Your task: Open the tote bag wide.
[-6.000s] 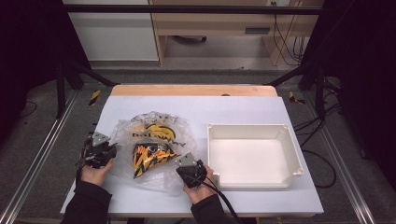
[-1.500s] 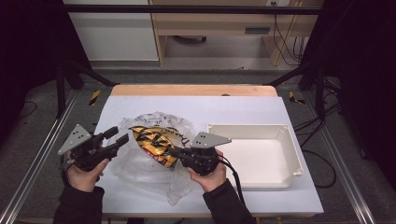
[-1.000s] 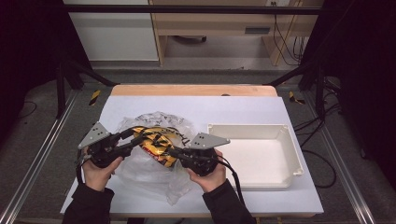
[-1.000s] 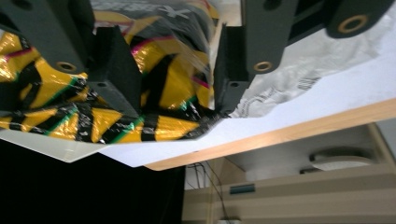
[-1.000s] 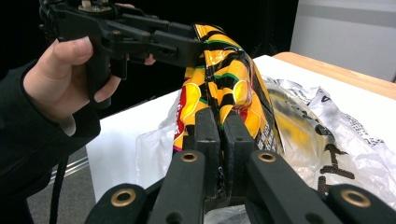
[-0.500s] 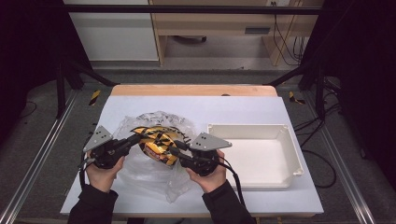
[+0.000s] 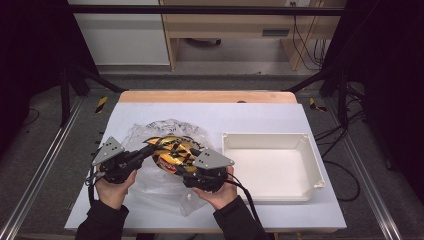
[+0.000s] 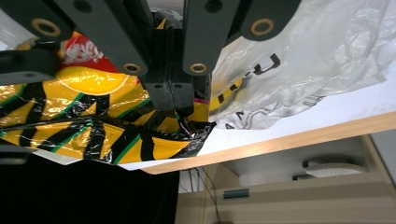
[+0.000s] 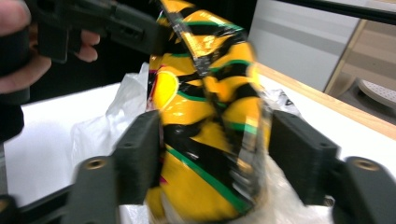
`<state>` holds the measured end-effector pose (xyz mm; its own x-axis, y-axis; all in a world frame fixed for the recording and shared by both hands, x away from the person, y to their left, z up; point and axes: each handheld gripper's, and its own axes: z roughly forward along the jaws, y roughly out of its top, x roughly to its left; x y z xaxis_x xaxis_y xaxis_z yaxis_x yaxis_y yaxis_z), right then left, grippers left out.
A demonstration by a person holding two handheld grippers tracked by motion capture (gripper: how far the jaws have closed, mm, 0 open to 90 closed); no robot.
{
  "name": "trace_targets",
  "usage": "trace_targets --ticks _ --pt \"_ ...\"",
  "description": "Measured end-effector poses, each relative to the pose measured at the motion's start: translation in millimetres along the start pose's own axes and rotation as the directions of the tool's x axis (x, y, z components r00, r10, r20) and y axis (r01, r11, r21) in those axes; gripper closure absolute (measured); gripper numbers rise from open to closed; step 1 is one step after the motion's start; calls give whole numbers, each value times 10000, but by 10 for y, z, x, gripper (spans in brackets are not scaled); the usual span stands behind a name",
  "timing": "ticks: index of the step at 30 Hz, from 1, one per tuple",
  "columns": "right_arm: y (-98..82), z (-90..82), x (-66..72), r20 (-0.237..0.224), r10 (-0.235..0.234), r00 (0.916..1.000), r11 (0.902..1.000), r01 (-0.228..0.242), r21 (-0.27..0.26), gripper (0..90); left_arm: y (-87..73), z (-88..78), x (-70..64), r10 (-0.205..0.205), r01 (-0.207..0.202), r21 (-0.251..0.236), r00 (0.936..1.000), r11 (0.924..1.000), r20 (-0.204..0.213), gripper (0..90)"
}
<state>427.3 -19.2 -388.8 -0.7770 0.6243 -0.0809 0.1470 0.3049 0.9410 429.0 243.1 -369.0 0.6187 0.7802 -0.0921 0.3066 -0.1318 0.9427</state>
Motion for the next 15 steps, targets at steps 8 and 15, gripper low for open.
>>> trace_targets --ticks 8,15 --pt "45 0 2 -113 -370 9993 9989 373 280 675 2 -9 7 46 -47 -95 10000 9999 -73 858" --pt "54 -27 -32 -114 -118 9999 9989 123 457 765 35 -94 60 27 -42 -574 9996 9983 -265 697"
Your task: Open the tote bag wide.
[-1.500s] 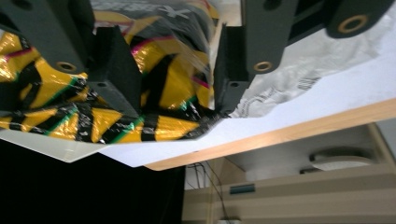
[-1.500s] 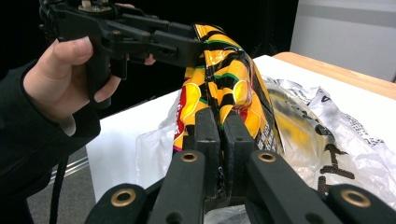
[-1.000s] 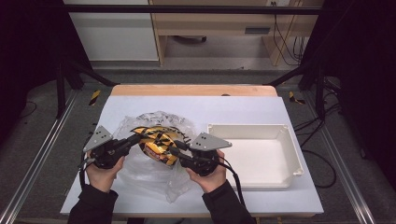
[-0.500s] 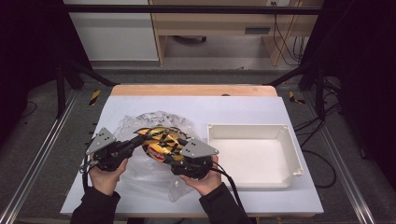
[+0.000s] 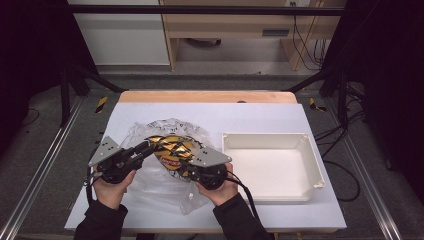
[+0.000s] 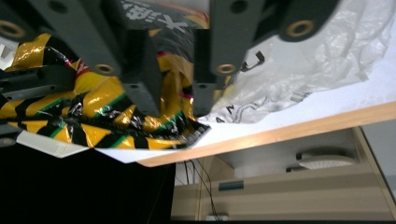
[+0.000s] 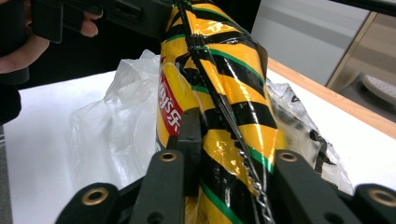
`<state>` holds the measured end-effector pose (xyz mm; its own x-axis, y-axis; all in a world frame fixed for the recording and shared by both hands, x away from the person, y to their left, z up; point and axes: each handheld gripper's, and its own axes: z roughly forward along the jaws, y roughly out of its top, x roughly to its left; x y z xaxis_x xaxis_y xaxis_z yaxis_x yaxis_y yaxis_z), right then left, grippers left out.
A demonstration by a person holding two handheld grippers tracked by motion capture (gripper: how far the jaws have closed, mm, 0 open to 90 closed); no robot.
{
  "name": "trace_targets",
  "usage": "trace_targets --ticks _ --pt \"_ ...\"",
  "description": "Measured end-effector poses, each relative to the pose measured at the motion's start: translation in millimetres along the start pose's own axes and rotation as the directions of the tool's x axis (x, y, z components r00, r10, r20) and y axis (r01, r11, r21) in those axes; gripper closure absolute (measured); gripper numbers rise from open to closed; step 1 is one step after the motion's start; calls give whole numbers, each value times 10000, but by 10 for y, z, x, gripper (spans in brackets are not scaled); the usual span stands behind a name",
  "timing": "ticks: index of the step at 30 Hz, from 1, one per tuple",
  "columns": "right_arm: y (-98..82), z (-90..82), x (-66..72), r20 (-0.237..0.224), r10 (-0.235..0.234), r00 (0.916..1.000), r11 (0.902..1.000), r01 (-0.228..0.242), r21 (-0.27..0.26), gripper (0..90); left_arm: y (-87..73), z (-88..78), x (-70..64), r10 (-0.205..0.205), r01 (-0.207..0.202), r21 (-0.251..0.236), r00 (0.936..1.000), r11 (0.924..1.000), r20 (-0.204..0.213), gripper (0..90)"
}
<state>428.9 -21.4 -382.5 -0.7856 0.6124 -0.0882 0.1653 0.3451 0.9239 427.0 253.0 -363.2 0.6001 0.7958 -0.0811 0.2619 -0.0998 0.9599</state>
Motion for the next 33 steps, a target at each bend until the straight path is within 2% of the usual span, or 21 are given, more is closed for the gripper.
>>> trace_targets --ticks 2,5,8,10,13,15,17,19,22,24,26,33 --pt "8 -13 -11 -39 162 9999 9999 -162 -40 780 22 -67 44 -36 32 -220 9999 9998 -143 638" --pt "32 -43 -38 -183 450 9988 9989 -453 -157 795 25 -170 132 -191 165 -486 9984 9987 -531 598" --pt "83 -85 -44 -300 646 9975 9973 -656 -341 810 -16 -245 230 -234 194 -415 9950 9990 -972 569" --pt "114 -104 -40 -313 625 9976 9969 -639 -466 817 -75 -275 279 -83 59 -186 9914 9998 -1308 560" --pt "167 -135 -35 -319 640 9974 9957 -659 -648 829 -194 -282 342 -38 71 203 9875 9998 -1576 546" --pt "203 -149 -30 -389 661 9971 9953 -687 -689 833 -269 -260 377 -56 137 461 9851 9988 -1717 544" --pt "234 -164 -29 -496 720 9962 9936 -760 -833 835 -357 -211 388 121 29 802 9825 9968 -1858 540" --pt "267 -189 -37 -629 782 9949 9912 -843 -1018 835 -458 -127 396 349 -93 1289 9796 9916 -1981 530" --pt "324 -226 -54 -814 966 9920 9865 -1063 -1248 835 -612 8 423 517 -84 2104 9782 9776 -2010 527" --pt "364 -251 -53 -921 1019 9905 9838 -1141 -1385 835 -679 64 432 665 -149 2471 9771 9689 -2020 528" --pt "409 -279 -46 -931 977 9908 9826 -1109 -1490 836 -698 81 439 606 -98 2514 9789 9678 -1950 528" --pt "601 -365 -17 -1213 859 9889 9756 -1082 -1909 839 -721 86 454 673 -160 2543 9787 9670 -1942 527"
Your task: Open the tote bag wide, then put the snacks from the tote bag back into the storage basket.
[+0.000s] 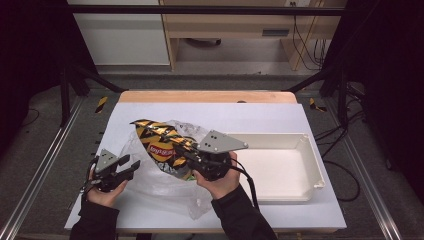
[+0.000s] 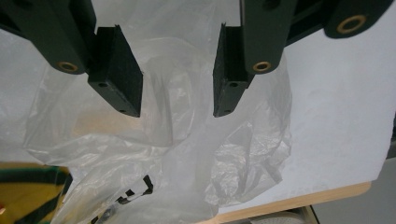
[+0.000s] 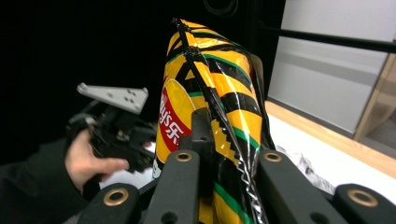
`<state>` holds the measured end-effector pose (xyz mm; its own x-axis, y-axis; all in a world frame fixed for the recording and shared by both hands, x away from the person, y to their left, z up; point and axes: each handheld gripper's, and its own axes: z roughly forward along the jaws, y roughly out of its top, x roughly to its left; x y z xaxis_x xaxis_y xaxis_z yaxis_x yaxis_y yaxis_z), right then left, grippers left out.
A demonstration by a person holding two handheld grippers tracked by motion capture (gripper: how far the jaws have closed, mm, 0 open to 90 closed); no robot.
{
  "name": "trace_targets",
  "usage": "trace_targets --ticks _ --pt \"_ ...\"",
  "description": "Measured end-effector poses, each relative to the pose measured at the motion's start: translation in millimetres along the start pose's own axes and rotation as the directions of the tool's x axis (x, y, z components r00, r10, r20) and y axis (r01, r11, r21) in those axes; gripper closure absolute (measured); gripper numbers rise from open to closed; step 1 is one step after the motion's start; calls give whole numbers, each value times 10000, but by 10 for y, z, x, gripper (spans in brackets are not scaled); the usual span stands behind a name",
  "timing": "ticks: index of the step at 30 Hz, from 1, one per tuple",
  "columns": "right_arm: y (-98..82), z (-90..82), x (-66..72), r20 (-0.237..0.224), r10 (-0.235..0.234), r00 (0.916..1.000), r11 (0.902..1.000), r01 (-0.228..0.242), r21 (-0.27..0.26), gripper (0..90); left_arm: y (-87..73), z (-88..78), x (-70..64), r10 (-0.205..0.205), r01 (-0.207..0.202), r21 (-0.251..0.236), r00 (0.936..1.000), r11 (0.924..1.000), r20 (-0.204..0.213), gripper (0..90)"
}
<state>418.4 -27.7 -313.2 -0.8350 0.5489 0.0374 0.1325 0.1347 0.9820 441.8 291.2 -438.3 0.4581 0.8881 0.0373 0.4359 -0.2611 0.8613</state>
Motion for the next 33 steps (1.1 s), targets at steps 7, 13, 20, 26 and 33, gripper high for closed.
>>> trace_targets --ticks 7,13,20,26,33 --pt "163 -40 8 -226 31 9997 9996 -37 -285 840 -11 17 -5 26 -26 25 10000 10000 26 521" --pt "254 -110 -60 -208 187 9996 9986 -197 -482 843 -8 5 11 -21 21 -49 10000 10000 13 518" --pt "371 -219 -95 -354 405 9985 9942 -438 -982 845 -12 25 5 19 -19 66 10000 10000 0 518" --pt "470 -281 -105 -179 331 9993 9927 -349 -1152 846 -6 25 -1 -16 16 40 10000 10000 5 518" --pt "572 -415 -208 54 728 9973 9829 -708 -1698 849 -2 35 -13 25 -25 84 10000 10000 -4 521"
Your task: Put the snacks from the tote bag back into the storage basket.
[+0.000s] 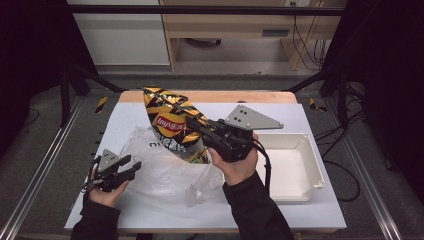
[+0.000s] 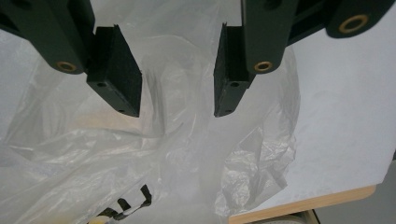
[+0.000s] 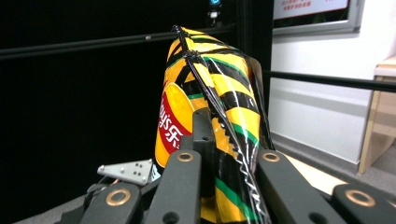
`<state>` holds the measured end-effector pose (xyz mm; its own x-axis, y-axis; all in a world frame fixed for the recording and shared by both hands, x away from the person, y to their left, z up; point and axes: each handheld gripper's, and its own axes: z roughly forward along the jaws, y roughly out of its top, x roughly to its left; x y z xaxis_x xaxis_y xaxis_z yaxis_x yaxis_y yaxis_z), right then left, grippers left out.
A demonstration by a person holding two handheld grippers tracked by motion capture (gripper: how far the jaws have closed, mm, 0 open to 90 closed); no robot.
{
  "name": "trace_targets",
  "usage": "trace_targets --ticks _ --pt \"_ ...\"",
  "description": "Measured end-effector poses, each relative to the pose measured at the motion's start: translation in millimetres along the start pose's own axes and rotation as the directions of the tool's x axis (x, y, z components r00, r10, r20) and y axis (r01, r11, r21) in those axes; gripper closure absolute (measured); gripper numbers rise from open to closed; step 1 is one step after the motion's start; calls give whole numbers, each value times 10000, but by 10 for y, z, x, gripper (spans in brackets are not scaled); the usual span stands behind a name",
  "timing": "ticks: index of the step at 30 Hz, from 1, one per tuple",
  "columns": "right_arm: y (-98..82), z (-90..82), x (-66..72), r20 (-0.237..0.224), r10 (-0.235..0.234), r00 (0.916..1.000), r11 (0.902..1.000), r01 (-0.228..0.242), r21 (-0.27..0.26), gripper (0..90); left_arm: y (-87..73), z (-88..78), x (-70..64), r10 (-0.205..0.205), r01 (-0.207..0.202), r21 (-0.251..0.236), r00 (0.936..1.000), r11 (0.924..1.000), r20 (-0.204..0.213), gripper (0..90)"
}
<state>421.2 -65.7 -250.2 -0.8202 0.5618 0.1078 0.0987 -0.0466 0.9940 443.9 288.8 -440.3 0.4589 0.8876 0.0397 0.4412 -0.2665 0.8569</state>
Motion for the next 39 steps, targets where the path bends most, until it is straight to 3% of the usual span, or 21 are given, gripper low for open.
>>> trace_targets --ticks 5,15,18,23,28,34,39 --pt "47 38 15 106 -58 9999 9999 59 -93 851 6 -1 -2 -12 12 -49 10000 10000 18 523" --pt "-87 410 215 -600 15 9982 9998 -2 209 853 4 -4 -1 -96 97 -156 9999 9998 53 527" --pt "-73 442 255 -660 -124 9977 9996 140 247 853 3 -6 6 -84 85 -185 9999 9998 66 527" --pt "11 248 165 -191 -199 9996 9998 200 33 853 5 -30 16 -141 144 -311 9998 9994 101 526" --pt "78 -24 -33 488 -224 9986 9997 228 -75 853 11 -53 20 -159 167 -466 9997 9988 168 520" --pt "85 -361 -255 1332 -195 9909 9997 208 -84 853 22 -104 31 -209 217 -769 9997 9968 111 492" --pt "60 -626 -401 1992 -240 9797 9997 238 34 853 42 -168 41 -280 279 -945 9996 9951 1 466"
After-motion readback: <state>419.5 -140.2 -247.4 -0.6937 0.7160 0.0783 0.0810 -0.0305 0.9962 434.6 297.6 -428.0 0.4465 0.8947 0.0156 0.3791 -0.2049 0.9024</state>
